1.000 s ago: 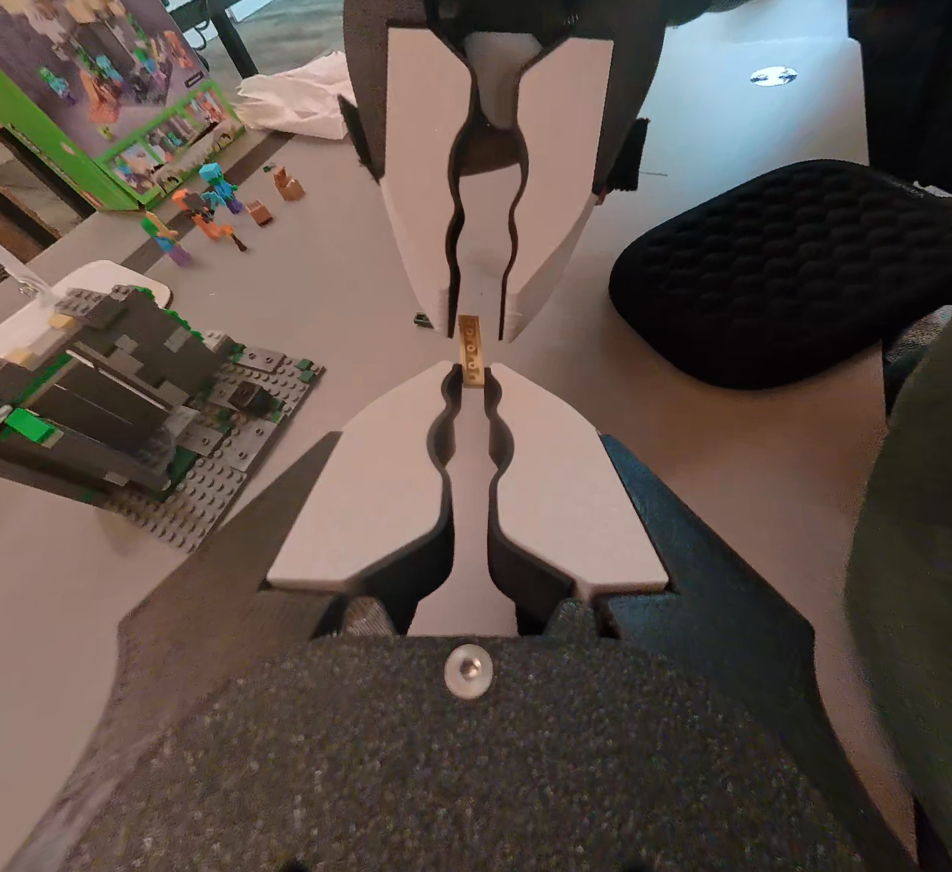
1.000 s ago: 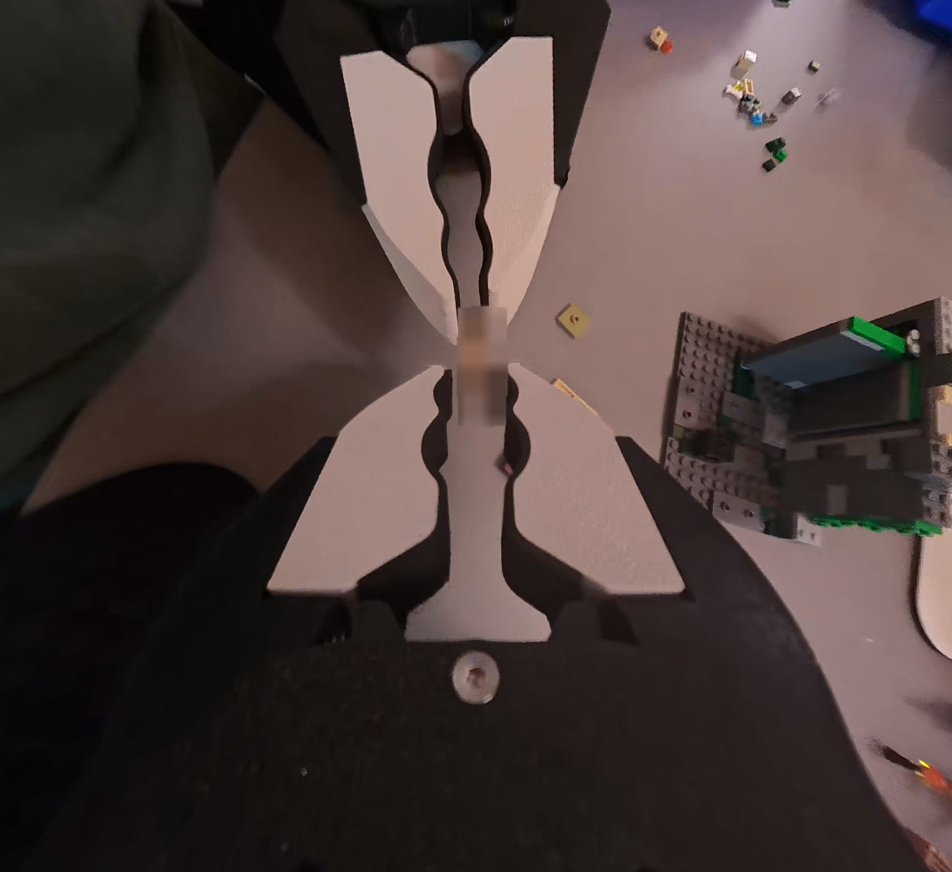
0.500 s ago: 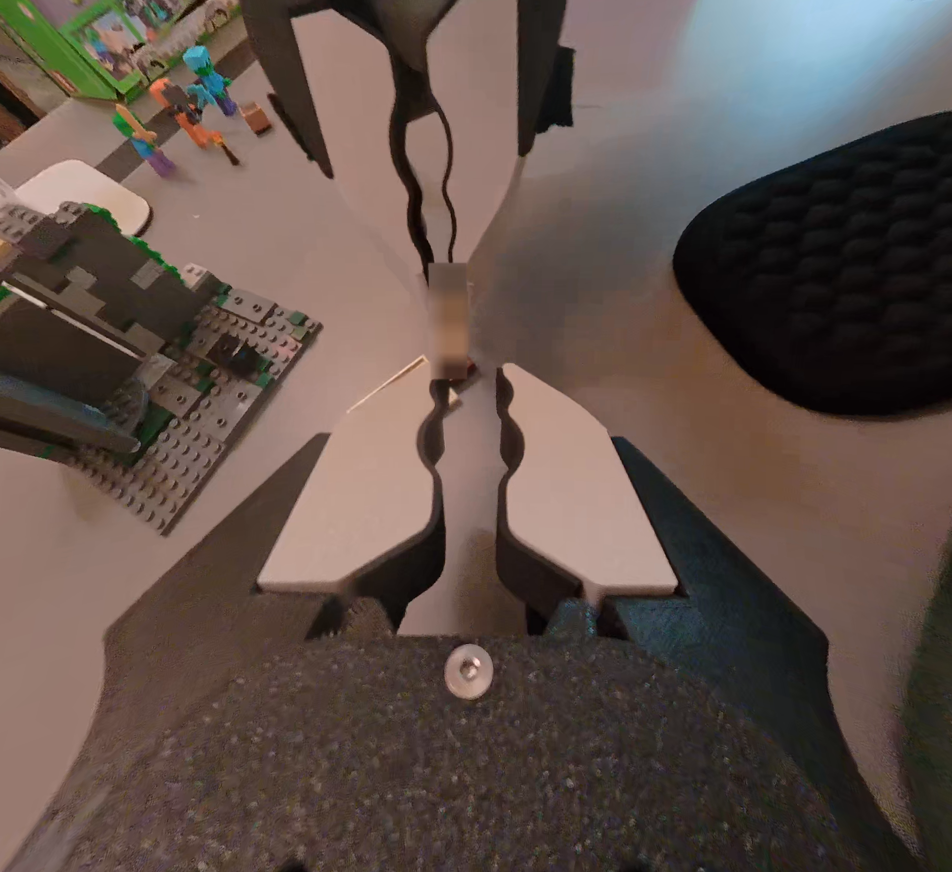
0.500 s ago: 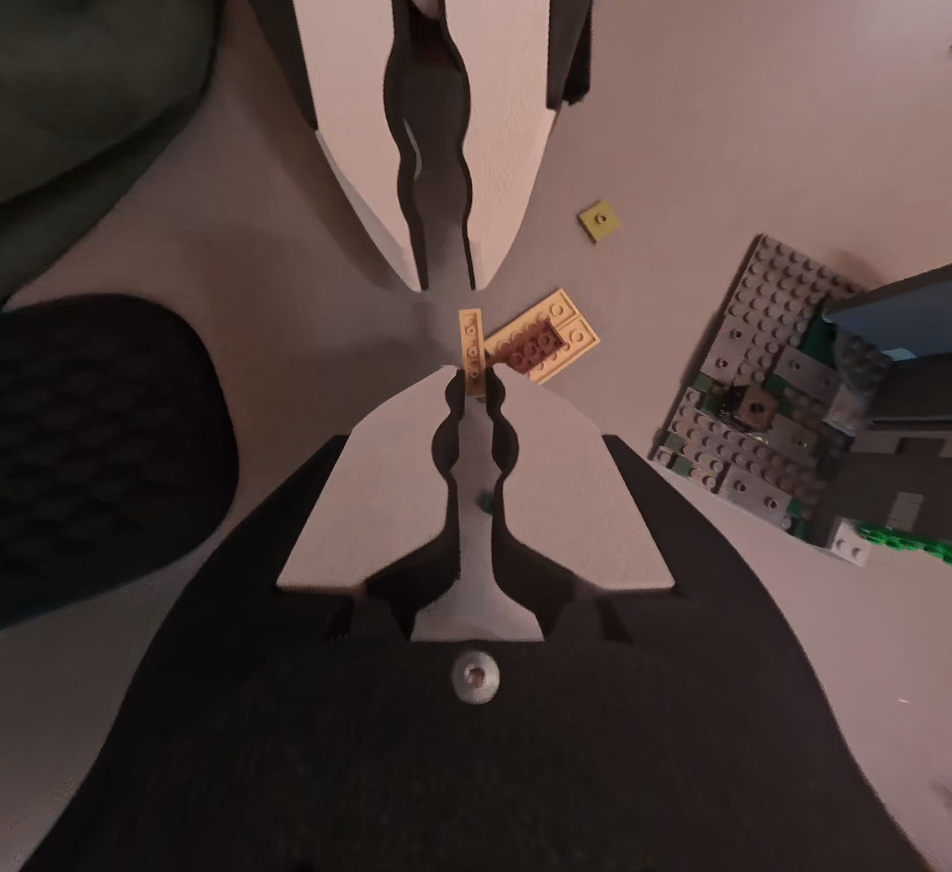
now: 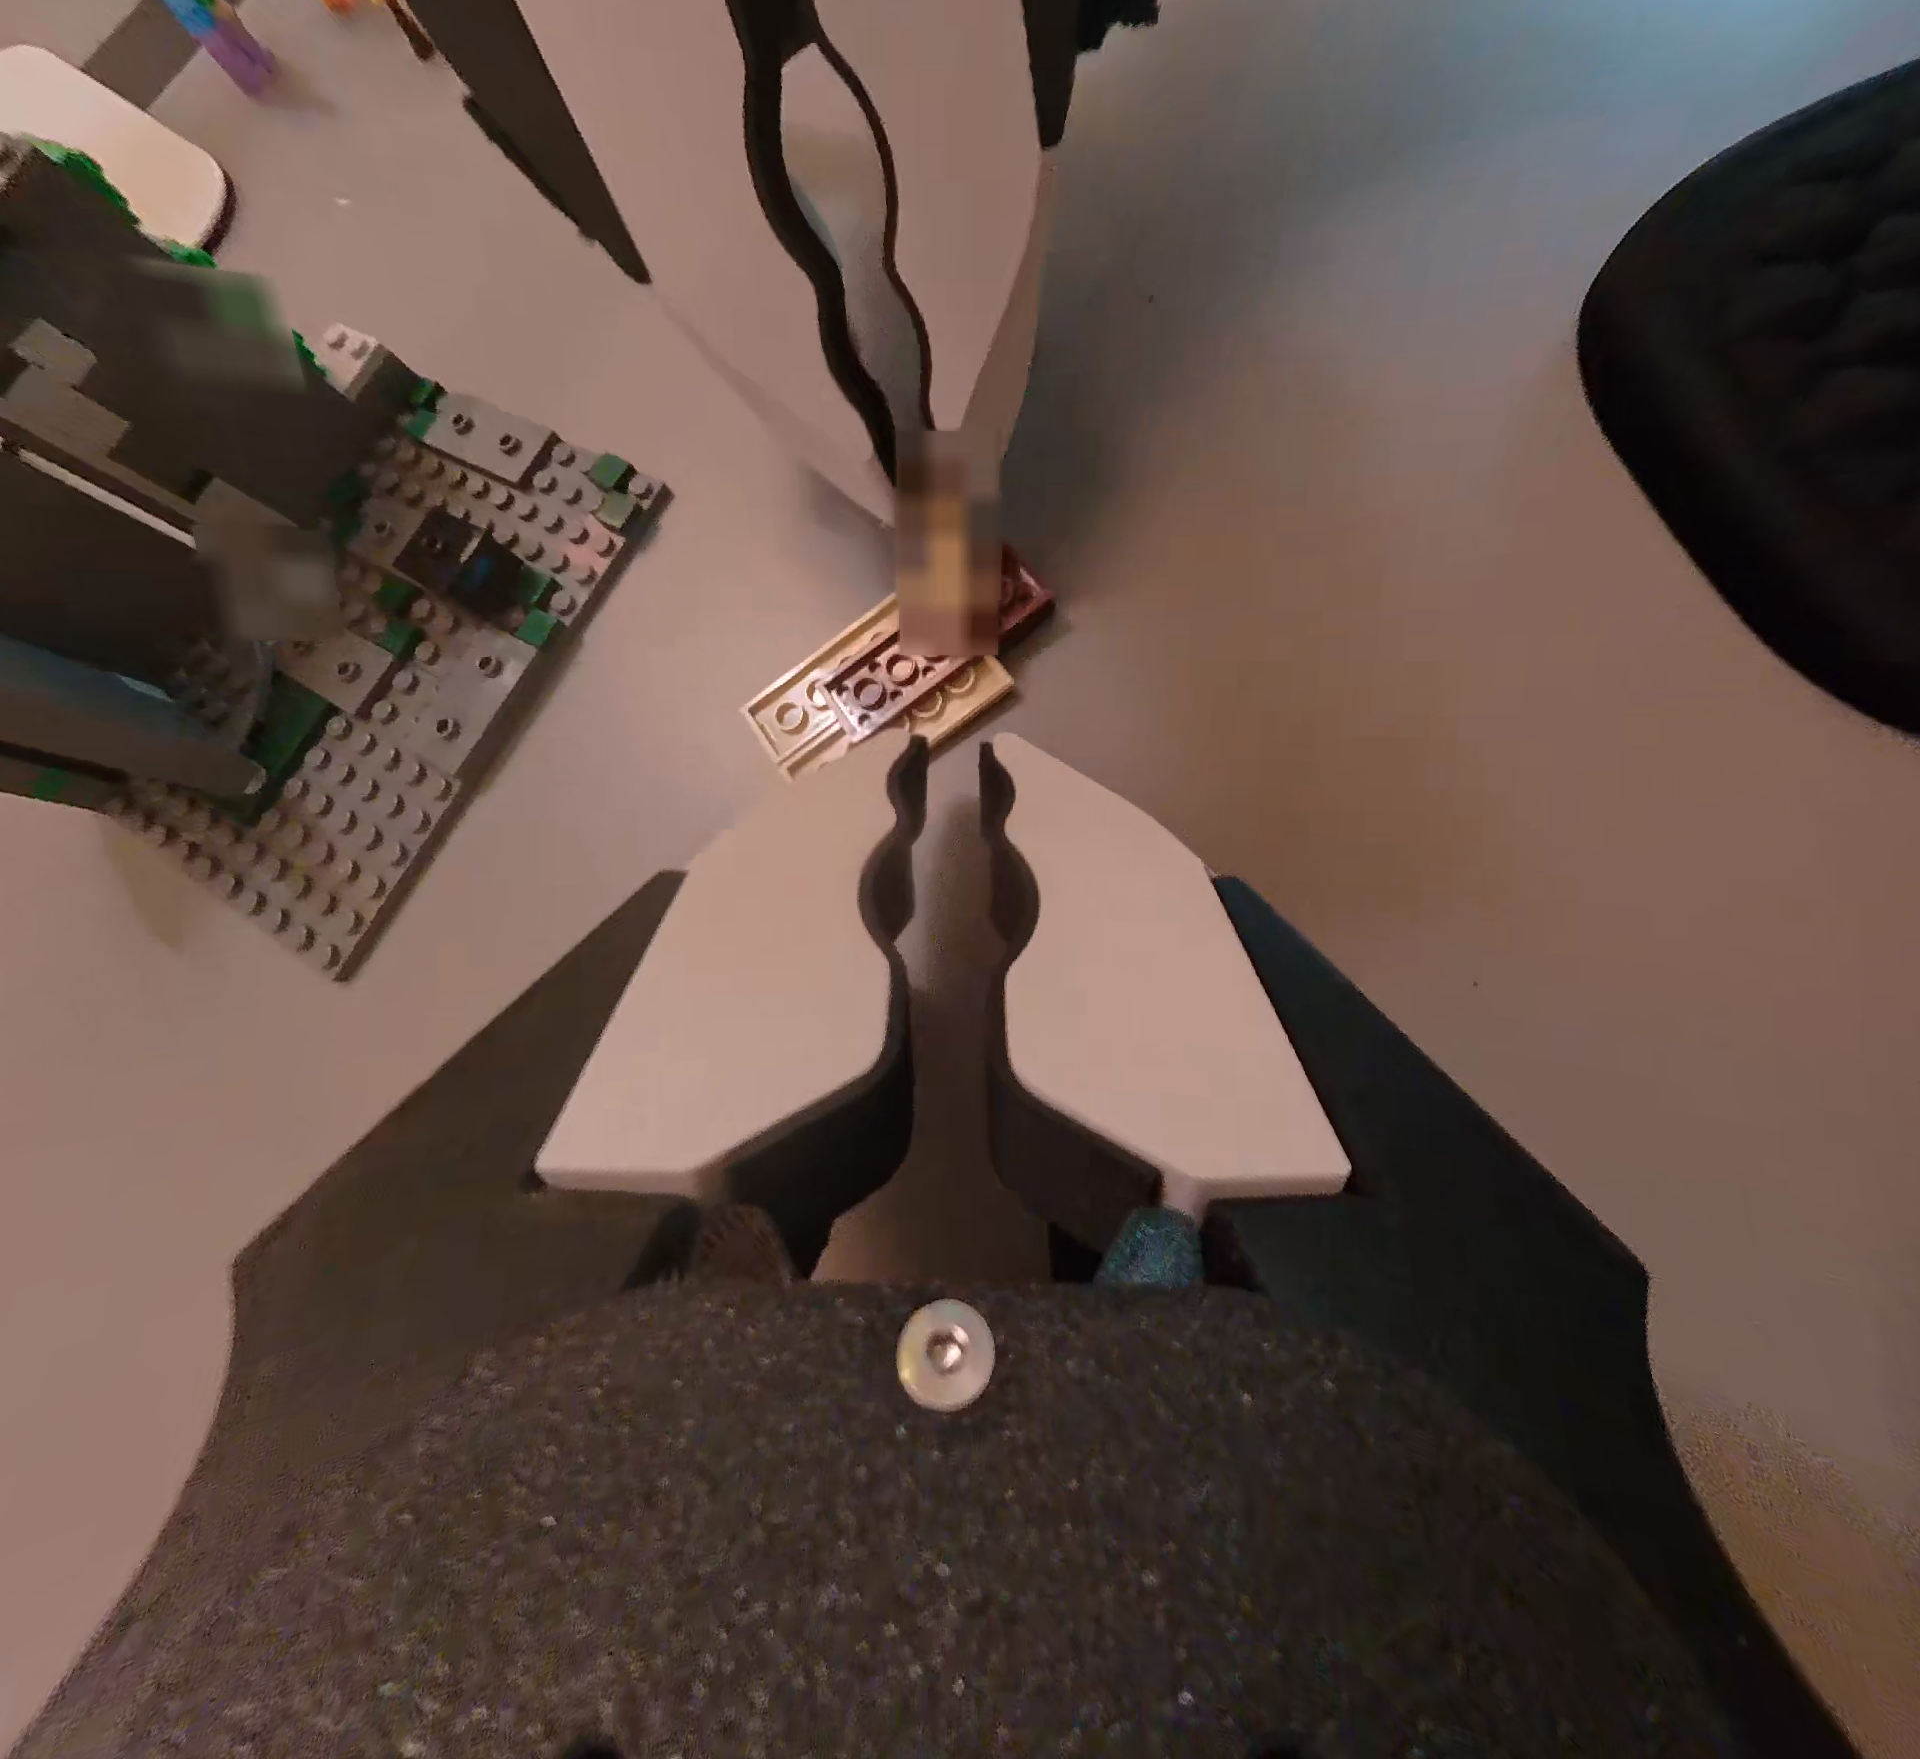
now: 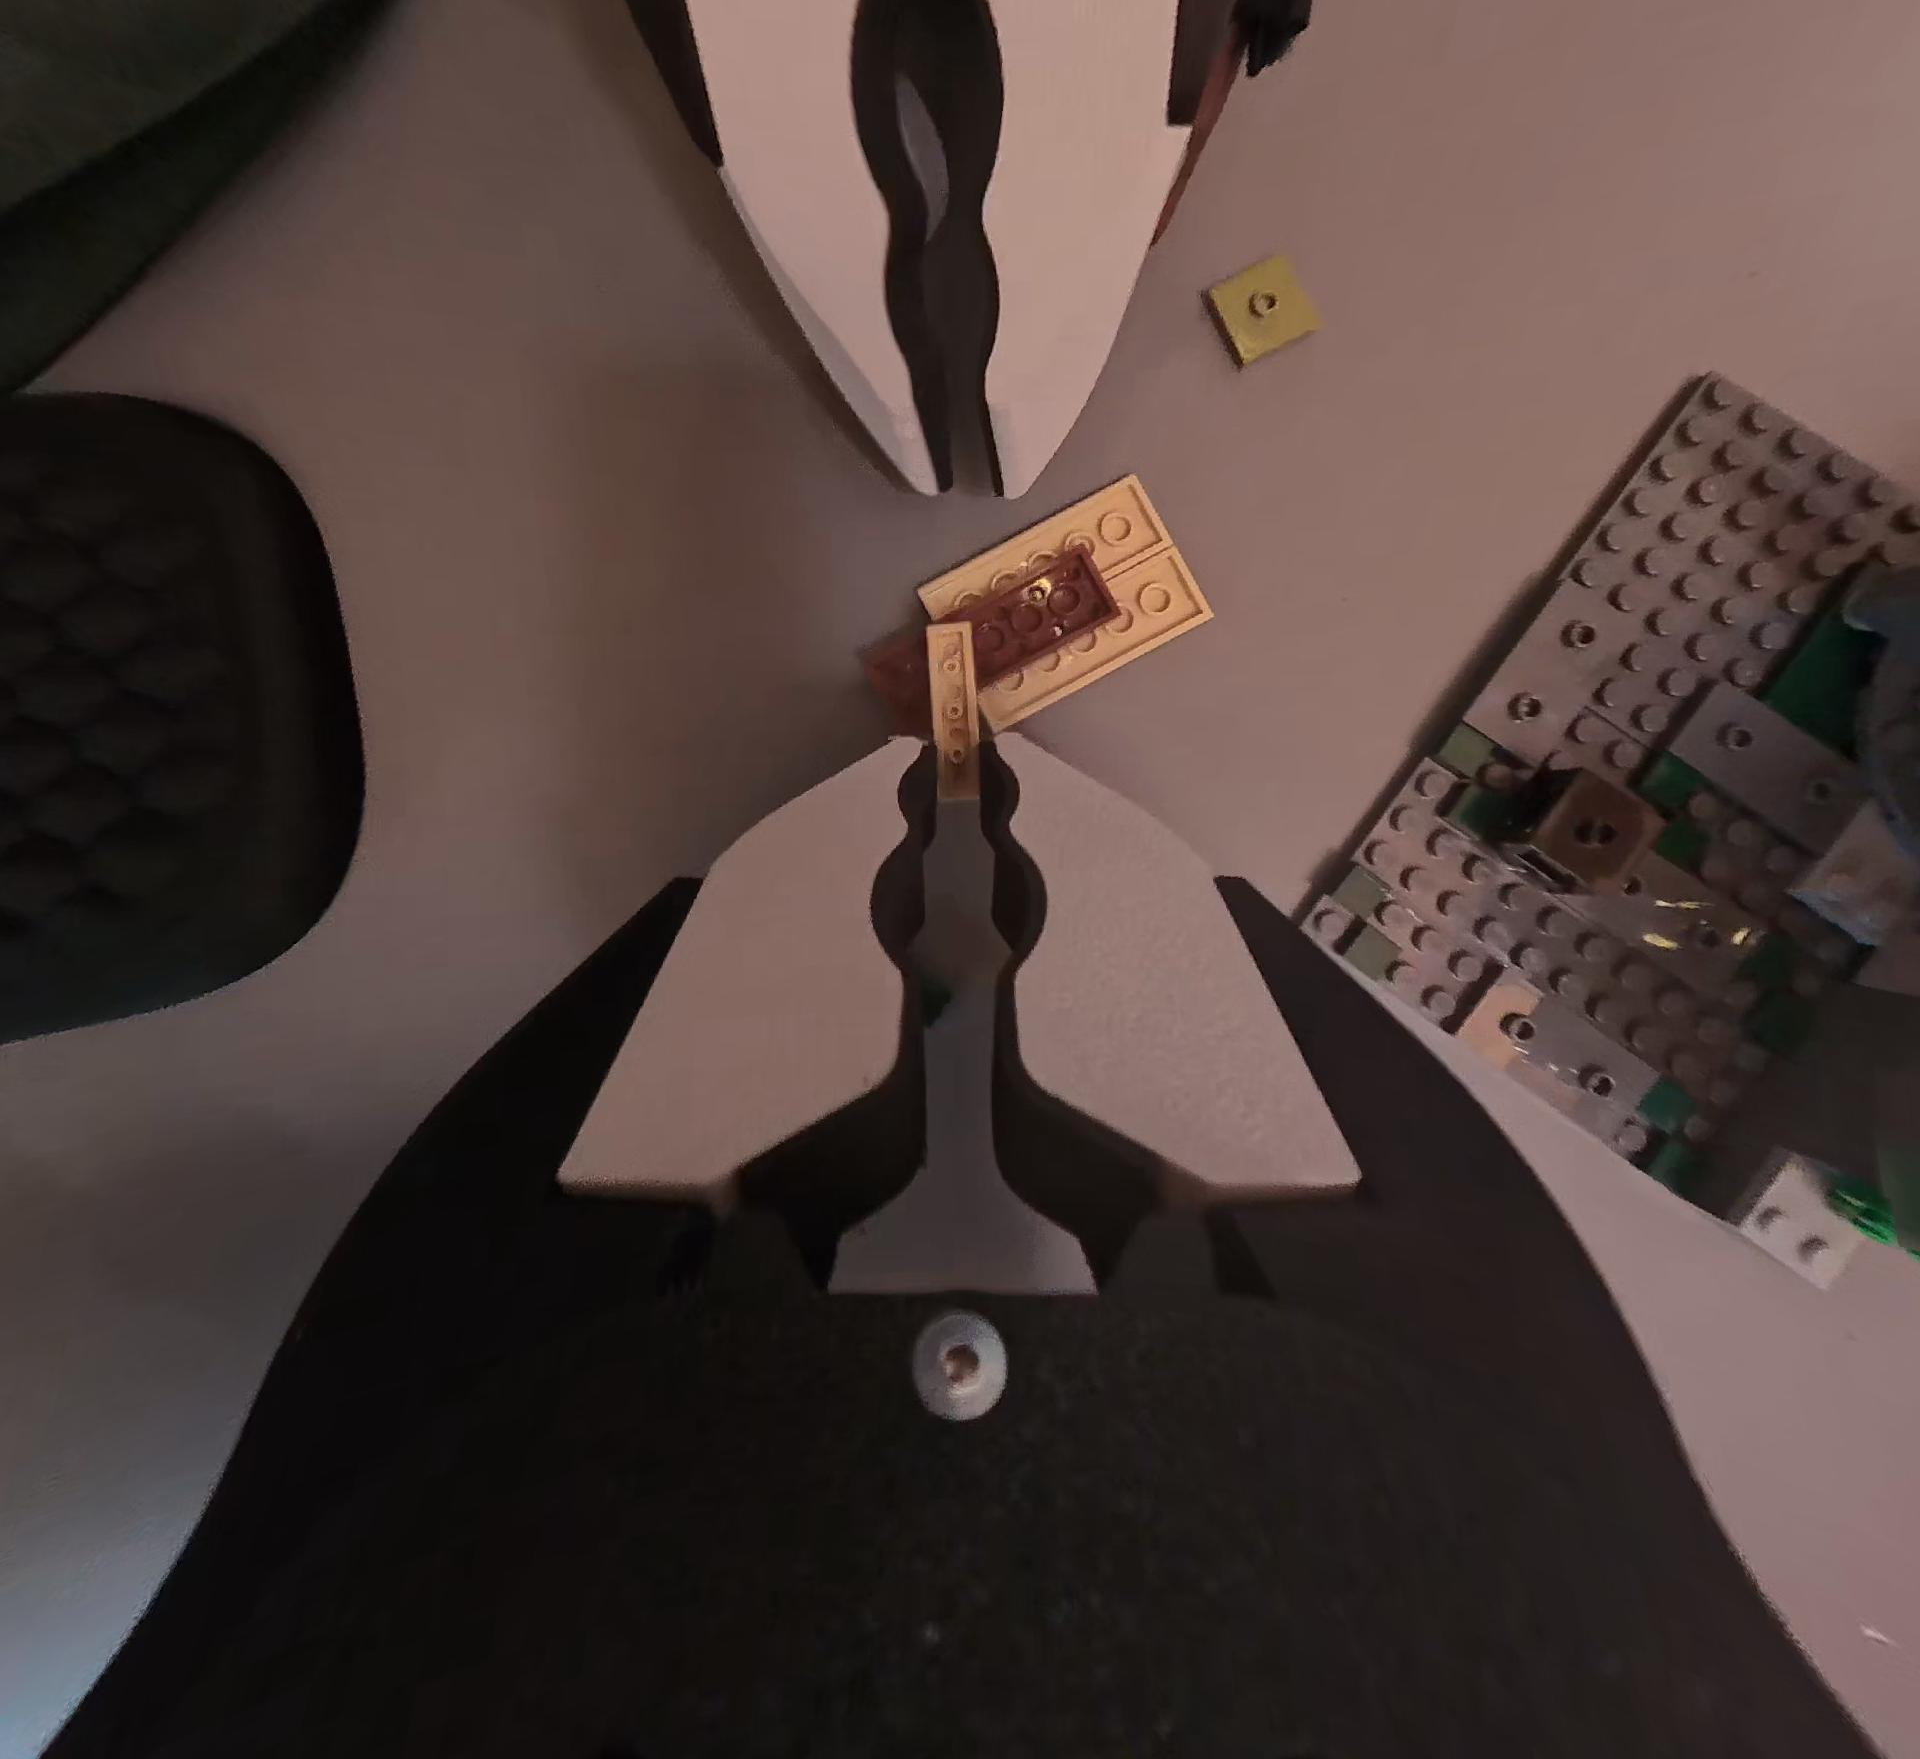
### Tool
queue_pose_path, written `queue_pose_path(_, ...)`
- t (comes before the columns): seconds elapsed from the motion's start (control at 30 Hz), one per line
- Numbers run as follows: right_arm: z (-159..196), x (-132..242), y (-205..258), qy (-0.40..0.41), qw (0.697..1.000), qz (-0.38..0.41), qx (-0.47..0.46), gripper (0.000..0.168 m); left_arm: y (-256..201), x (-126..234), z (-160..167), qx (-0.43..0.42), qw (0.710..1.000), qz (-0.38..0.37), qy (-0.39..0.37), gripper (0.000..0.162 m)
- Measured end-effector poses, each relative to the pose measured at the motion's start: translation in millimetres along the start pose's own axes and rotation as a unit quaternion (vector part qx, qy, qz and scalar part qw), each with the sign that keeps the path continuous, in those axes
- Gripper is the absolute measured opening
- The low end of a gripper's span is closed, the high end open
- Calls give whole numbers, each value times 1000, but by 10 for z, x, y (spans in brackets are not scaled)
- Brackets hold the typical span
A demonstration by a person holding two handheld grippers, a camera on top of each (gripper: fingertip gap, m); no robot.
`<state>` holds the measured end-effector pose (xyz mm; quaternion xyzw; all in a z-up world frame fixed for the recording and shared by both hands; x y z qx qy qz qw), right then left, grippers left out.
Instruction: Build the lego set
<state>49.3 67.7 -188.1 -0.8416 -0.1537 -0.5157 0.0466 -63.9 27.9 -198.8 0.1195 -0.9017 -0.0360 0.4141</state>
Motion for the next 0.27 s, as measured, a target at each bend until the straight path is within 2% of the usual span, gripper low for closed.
queue_pose_path(0.27, 133, 16, 17, 0, 1000, -17, -17, 7, 111, -68, 35, 1, 999, 7, 44, 5)
Point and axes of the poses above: each gripper's, where its closed fingertips meet, x back along the fingers, z out of its underside, y = z × x across the jaws, the point moved 6 cm from there along x, back along the fingers, and after that the axes turned 7 degrees about y, right-handed, at the moved point
